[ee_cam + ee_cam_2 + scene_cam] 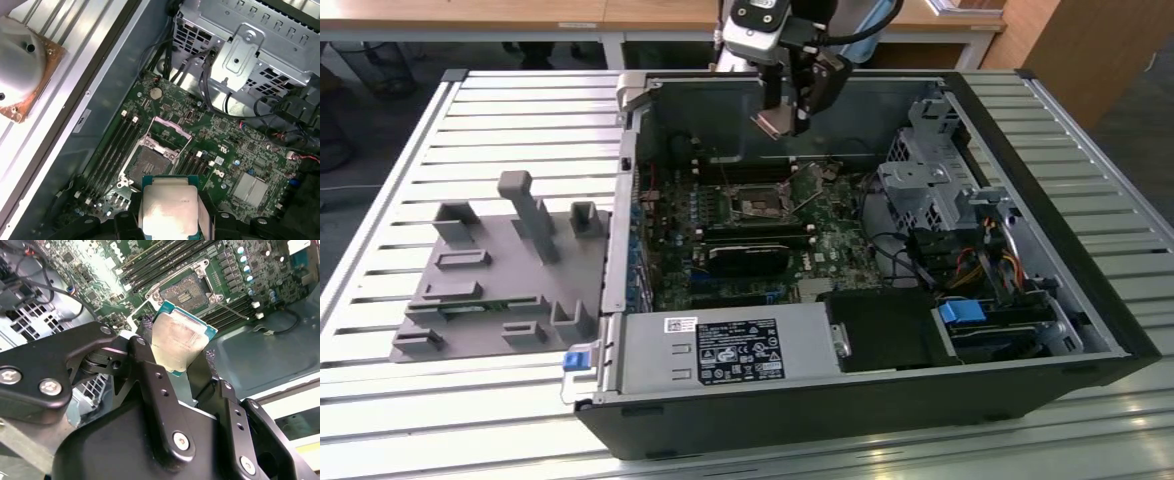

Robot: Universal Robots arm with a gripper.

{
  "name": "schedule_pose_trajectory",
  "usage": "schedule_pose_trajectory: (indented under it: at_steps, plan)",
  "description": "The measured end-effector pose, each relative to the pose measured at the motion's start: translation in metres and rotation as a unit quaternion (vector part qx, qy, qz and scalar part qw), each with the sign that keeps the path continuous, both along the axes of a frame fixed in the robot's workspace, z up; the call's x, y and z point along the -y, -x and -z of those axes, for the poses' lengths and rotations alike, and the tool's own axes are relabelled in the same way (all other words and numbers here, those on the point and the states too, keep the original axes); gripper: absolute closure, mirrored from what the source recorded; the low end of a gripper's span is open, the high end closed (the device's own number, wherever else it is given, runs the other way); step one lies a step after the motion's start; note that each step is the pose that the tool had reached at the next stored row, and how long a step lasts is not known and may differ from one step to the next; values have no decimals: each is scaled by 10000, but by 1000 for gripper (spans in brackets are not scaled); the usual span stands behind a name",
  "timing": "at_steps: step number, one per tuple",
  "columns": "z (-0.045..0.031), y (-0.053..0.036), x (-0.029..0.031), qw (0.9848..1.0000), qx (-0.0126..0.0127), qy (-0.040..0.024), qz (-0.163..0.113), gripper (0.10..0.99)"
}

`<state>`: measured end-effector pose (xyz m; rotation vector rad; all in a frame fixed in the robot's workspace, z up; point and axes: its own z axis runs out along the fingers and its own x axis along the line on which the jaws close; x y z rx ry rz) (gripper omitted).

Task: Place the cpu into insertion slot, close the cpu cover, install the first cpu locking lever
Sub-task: 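Place the cpu into insertion slot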

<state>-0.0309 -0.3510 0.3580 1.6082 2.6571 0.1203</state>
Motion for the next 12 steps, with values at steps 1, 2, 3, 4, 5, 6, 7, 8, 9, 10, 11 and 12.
schedule_pose_trajectory:
  at_steps: [1, 2, 3, 4, 5, 6, 7, 8, 9, 10, 11, 12]
  plan:
    - [2, 0, 0, 10000, 0, 1, 47, 557]
    - [4, 0, 0, 10000, 0, 2, 80, 557]
    - [6, 0, 0, 9999, -1, 2, 101, 557]
    - [10, 0, 0, 9999, -1, 3, 115, 557]
    - [15, 0, 0, 9999, -1, 3, 127, 557]
    - [20, 0, 0, 9999, 0, 3, 141, 557]
    - [24, 0, 0, 9999, 0, 3, 155, 557]
    - [26, 0, 0, 9999, -1, 3, 168, 557]
    - [28, 0, 0, 9998, -1, 4, 182, 557]
    - [30, 0, 0, 9998, -1, 4, 198, 557]
    - [32, 0, 0, 9998, -1, 3, 217, 557]
    - [33, 0, 0, 9997, 0, 3, 242, 557]
